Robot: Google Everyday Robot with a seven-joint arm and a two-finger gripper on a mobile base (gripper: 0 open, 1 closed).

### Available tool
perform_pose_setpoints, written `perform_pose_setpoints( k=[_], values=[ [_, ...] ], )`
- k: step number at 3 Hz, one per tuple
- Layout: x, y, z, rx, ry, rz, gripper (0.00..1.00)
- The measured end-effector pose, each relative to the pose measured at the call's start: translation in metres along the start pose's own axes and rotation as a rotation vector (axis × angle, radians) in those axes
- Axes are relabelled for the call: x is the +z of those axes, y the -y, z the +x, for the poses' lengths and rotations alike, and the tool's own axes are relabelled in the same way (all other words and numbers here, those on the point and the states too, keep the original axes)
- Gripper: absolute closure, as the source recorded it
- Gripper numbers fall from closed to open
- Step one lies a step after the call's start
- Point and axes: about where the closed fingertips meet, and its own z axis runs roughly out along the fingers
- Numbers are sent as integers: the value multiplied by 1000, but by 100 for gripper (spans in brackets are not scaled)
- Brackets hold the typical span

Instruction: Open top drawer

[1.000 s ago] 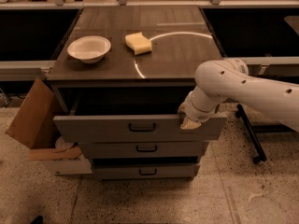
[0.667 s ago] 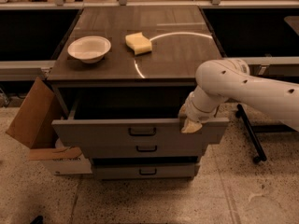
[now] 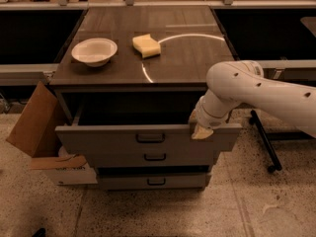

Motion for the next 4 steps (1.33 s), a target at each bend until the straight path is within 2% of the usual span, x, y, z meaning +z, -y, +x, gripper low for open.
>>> perform_pose_setpoints(
  k=[3,4],
  values=[
    [0,-1,-1,-1,0,-3,11],
    [1,-1,-1,-2,0,-5,0]
  ],
)
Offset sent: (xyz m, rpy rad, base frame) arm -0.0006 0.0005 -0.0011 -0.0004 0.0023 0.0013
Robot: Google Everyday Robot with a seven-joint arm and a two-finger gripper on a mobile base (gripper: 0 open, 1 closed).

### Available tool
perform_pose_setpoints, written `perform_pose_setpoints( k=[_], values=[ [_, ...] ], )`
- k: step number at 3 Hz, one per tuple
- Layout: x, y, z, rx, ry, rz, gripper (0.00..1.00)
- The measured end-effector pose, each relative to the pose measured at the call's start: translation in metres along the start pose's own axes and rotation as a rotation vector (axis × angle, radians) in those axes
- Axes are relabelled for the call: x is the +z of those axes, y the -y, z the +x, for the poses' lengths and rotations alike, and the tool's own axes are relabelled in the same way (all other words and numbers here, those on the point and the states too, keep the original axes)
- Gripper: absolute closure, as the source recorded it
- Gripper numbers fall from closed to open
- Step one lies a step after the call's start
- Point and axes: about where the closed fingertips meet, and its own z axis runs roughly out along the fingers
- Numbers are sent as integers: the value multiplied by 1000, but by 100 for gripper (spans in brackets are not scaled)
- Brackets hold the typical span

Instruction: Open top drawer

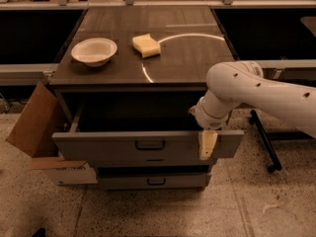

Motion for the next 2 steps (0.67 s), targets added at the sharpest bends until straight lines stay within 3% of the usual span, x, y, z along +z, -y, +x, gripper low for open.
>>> perform_pose_setpoints(
  k=[1,2],
  values=[
    [0,0,0,0,0,0,0],
    [-4,-15,-7,-21,0,-49,0]
  ],
)
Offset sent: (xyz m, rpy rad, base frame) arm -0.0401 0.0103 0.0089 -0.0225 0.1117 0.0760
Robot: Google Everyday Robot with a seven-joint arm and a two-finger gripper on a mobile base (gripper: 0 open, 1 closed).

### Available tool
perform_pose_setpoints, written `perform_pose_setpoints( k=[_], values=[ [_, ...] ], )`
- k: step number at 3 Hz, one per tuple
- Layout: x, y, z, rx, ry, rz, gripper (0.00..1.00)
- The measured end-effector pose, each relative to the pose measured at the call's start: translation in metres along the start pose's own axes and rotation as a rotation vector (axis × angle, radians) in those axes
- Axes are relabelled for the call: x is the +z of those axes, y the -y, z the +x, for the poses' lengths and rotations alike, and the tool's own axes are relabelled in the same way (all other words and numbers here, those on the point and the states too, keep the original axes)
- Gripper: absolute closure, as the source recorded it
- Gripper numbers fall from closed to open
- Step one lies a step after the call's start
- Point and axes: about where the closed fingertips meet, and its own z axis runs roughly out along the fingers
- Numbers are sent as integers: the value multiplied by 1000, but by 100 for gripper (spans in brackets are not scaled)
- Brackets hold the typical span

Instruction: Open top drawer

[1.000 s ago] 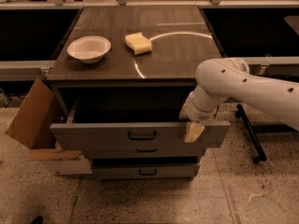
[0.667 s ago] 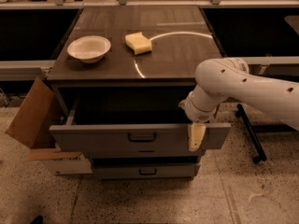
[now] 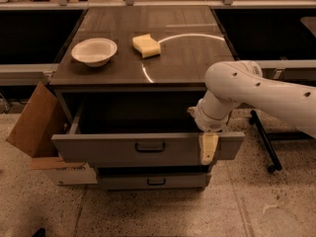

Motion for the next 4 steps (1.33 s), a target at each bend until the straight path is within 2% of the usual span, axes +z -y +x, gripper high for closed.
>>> perform_pose_setpoints(
  k=[1,2,3,4],
  values=[
    [-10,-29,-8,4,9,-34,0],
    [-10,-65,-16,33,44,-69,3],
    [-4,-82,-21,49,69,-91,26],
    [-5,-93,-22,62,67,-90,49]
  ],
)
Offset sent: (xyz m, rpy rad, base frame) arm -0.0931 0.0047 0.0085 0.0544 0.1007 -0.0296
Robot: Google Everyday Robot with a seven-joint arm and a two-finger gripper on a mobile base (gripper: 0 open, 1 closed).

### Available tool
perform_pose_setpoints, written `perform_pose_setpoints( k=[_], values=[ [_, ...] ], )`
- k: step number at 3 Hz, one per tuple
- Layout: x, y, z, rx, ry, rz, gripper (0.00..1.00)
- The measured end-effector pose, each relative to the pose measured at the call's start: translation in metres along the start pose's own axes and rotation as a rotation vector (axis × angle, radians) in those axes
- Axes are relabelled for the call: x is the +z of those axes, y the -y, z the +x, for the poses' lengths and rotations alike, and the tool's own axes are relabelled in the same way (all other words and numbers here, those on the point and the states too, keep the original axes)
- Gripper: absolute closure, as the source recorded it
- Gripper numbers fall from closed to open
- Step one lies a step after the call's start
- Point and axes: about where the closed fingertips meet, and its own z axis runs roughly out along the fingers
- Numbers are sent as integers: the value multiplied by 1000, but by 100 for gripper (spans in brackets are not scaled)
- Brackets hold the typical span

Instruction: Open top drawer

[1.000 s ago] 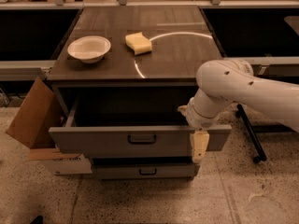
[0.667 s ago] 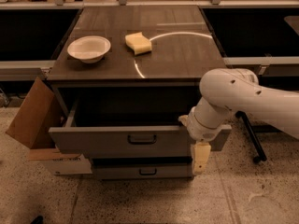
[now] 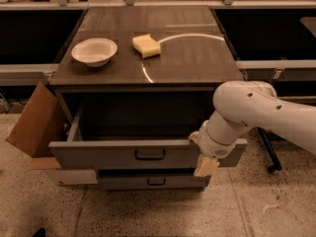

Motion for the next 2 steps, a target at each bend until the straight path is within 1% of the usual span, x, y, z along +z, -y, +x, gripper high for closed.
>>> perform_pose_setpoints(
  k=[1,2],
  values=[
    [-3,-2,0,3,-3,6,72],
    [-9,-1,-1,3,-3,6,60]
  ],
)
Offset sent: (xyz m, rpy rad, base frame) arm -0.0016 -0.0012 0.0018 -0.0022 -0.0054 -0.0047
